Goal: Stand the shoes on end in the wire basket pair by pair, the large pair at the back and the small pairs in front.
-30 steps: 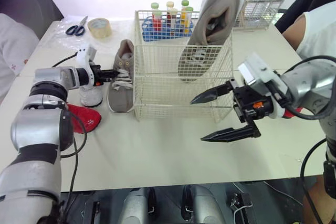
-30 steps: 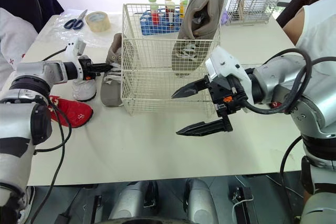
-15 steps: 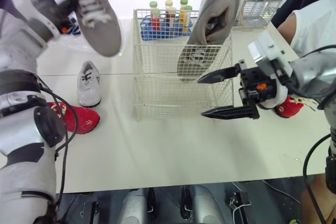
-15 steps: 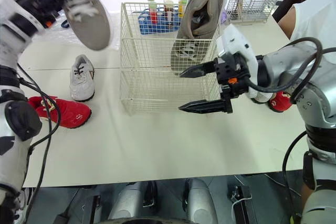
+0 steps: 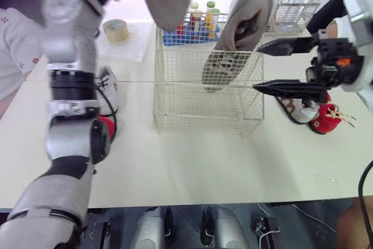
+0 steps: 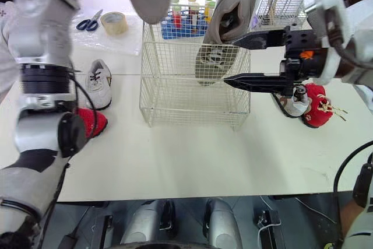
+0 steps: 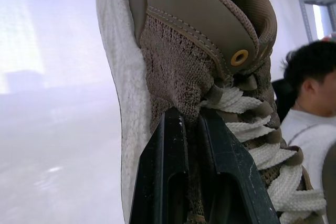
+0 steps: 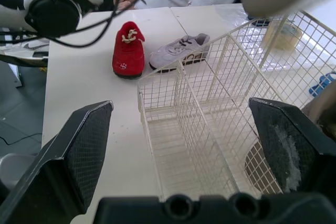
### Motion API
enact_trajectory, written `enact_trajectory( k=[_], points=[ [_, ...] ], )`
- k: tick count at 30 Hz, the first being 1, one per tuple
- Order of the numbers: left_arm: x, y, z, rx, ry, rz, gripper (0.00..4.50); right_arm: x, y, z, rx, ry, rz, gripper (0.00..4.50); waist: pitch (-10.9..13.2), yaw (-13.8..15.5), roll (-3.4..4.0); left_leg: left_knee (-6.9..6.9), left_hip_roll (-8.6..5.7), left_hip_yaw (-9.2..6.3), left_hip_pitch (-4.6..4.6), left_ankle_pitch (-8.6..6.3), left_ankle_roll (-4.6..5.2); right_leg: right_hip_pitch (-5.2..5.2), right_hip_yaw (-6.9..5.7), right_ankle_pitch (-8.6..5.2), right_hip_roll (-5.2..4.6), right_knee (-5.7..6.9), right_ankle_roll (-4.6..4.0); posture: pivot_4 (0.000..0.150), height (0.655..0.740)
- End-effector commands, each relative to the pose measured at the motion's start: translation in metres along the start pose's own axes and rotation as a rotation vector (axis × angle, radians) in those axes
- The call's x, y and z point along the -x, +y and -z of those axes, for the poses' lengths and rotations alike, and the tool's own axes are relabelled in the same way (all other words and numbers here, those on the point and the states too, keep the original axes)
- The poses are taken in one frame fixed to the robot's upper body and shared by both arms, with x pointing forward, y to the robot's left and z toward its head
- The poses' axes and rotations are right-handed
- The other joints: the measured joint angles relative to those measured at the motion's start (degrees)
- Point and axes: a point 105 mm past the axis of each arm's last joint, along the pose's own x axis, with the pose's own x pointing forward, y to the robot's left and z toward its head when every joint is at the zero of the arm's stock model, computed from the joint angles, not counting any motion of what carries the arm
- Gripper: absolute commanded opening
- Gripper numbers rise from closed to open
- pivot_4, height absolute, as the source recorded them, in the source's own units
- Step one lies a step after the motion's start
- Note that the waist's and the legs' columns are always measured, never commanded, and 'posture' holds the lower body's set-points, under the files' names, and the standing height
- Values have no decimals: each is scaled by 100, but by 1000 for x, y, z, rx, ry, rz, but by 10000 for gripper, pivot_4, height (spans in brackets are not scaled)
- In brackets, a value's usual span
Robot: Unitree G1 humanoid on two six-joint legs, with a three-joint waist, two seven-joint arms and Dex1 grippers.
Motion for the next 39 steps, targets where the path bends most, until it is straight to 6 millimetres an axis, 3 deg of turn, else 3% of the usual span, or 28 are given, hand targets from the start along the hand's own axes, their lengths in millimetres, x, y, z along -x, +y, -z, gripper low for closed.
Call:
enact_trajectory(
  k=[1,8,14,23,26,30,39],
  points=[
    [-15,-11,-28,-114,-131,33,297,13,5,-11,31,-1,49,45000,1,-26,1,0,2,1,0,-2,2,-1,0,0,0,-1,0,1500,7400],
    [-13,-24,-4,-117,-122,31,297,22,8,-11,9,17,94,45000,1,-8,2,-2,0,5,-2,-5,8,-5,1,0,-8,-3,1,1500,7400],
    [13,-39,38,-75,-43,-12,297,23,6,0,-33,35,123,45000,0,-7,4,6,0,4,2,-10,16,3,2,1,-14,-2,1,1500,7400],
    [31,-51,67,-1,36,-28,297,19,1,-1,-29,12,111,45000,0,2,4,16,-2,-6,-5,-14,23,6,1,4,-15,-4,5,1500,7400],
    [38,-55,63,16,48,9,11453,17,-1,3,-37,15,102,45000,0,0,4,16,-1,-6,-4,-14,22,7,0,4,-15,-4,5,1500,7400],
    [54,-62,46,42,63,11,30760,14,-1,8,-44,27,95,45000,0,-4,5,15,-1,-6,-5,-14,22,6,2,4,-15,-5,6,1500,7400],
    [98,-68,23,169,170,-64,30760,3,-10,14,-71,-12,47,45000,-1,-8,7,17,0,-14,4,-13,21,19,4,4,-15,-3,5,1500,7400]
  ],
)
